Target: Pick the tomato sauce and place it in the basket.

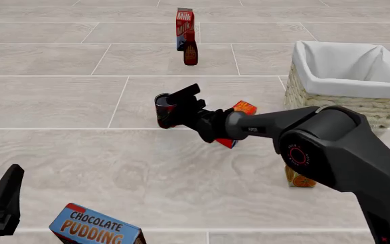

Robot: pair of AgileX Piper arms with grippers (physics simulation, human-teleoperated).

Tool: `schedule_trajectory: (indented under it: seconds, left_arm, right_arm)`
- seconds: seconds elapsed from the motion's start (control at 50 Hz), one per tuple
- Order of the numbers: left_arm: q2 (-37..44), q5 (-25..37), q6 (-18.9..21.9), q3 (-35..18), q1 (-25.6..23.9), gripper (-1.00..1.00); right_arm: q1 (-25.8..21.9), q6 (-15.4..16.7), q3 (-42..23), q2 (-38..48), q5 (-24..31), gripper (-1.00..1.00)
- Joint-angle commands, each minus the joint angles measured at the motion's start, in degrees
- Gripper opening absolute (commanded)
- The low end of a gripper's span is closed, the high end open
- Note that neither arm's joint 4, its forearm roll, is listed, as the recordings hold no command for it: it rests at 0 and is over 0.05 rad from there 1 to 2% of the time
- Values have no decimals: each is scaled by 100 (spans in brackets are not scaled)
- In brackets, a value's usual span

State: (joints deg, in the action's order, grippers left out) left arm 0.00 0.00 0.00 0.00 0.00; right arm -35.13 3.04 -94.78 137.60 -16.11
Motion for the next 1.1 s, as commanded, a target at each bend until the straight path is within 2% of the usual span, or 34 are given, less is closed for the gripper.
schedule_trajectory:
  seconds: [0.02,0.26,0.28,0.74,1.1]
  left_arm:
    - [0,0,0,0,0,100]
    - [0,0,0,0,0,100]
    - [0,0,0,0,0,100]
    - [0,0,0,0,0,100]
    - [0,0,0,0,0,100]
  right_arm:
    - [8,19,-202,150,72,100]
    - [-9,98,-412,287,165,100]
    - [-6,58,-389,276,125,-100]
    - [10,182,253,-549,8,-100]
    - [21,399,582,-1224,239,-100]
